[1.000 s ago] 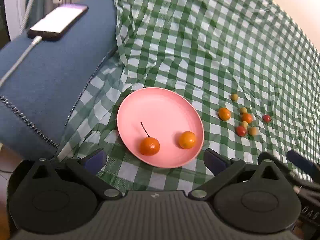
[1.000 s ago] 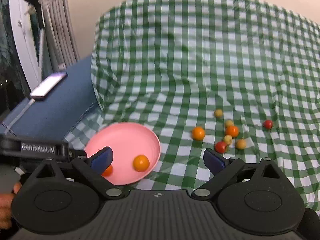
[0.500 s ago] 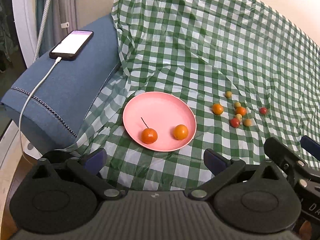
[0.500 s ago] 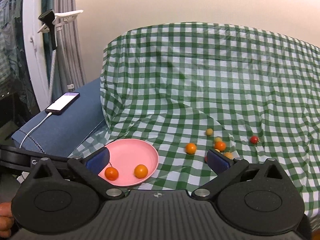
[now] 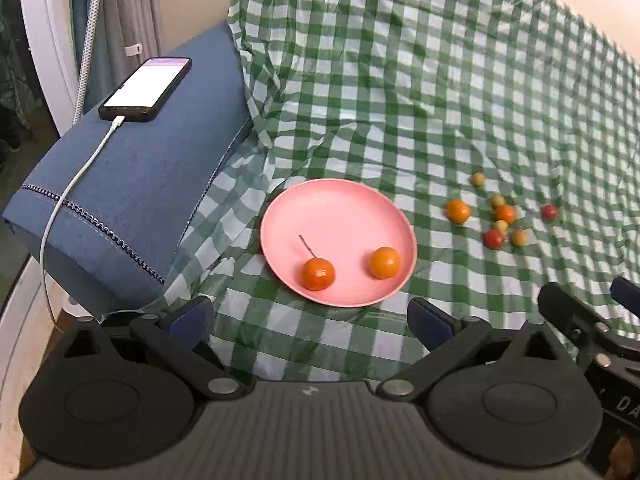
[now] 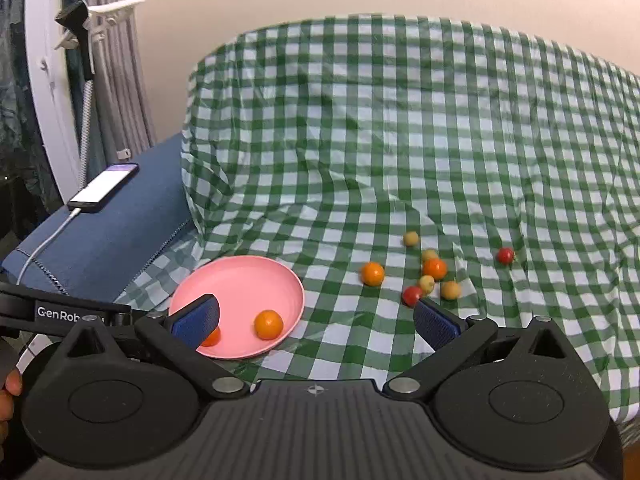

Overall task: Organize fruits
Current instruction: 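Lift both tools away from the pink plate, then move the left tool to a tangerine while the right tool approaches a red cherry tomato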

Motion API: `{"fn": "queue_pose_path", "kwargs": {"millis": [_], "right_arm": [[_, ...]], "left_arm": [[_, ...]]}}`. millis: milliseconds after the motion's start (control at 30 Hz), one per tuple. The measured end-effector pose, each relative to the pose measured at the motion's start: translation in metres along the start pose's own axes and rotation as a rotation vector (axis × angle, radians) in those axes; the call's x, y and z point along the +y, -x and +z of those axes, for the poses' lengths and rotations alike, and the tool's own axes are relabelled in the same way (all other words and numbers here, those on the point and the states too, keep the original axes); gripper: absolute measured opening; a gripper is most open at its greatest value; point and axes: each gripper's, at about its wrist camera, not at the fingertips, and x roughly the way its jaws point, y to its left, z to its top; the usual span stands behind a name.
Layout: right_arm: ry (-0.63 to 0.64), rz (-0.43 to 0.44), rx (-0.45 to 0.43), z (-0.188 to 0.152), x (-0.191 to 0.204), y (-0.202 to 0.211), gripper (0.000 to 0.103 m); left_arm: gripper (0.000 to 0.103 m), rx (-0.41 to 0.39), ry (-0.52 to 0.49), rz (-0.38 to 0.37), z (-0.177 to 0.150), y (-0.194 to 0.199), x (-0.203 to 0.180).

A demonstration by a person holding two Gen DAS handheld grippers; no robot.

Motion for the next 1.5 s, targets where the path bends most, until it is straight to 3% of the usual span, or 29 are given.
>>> {"fn": "queue_pose_path", "kwargs": {"millis": [300, 633, 1067, 1267, 1500], "right_arm": [[-0.012, -0.027, 0.058, 0.002, -0.008, -0.031, 0.102], [-0.073, -0.079, 0.103, 0.002, -0.040, -0.064, 0.102], [-0.171, -0.217, 0.059, 0.010, -0.110, -0.097, 0.102], [-0.182, -0.300, 0.065, 0.005, -0.151, -0.130, 0.102], [-0.085, -0.262, 0.006, -0.009, -0.181, -0.191, 0.101]], "left_arm": [[0.103, 0.064, 0.018, -0.010, 0.015, -0.032, -0.001], [0.103, 0.093, -0.005, -0.031, 0.040, -0.061, -0.030], [0.103, 0.135, -0.038, -0.086, 0.082, -0.108, -0.097], [0.103, 0.189, -0.041, -0.101, 0.106, -0.151, -0.142], [0.103, 0.225, -0.138, -0.083, 0.131, -0.222, -0.198]]}}
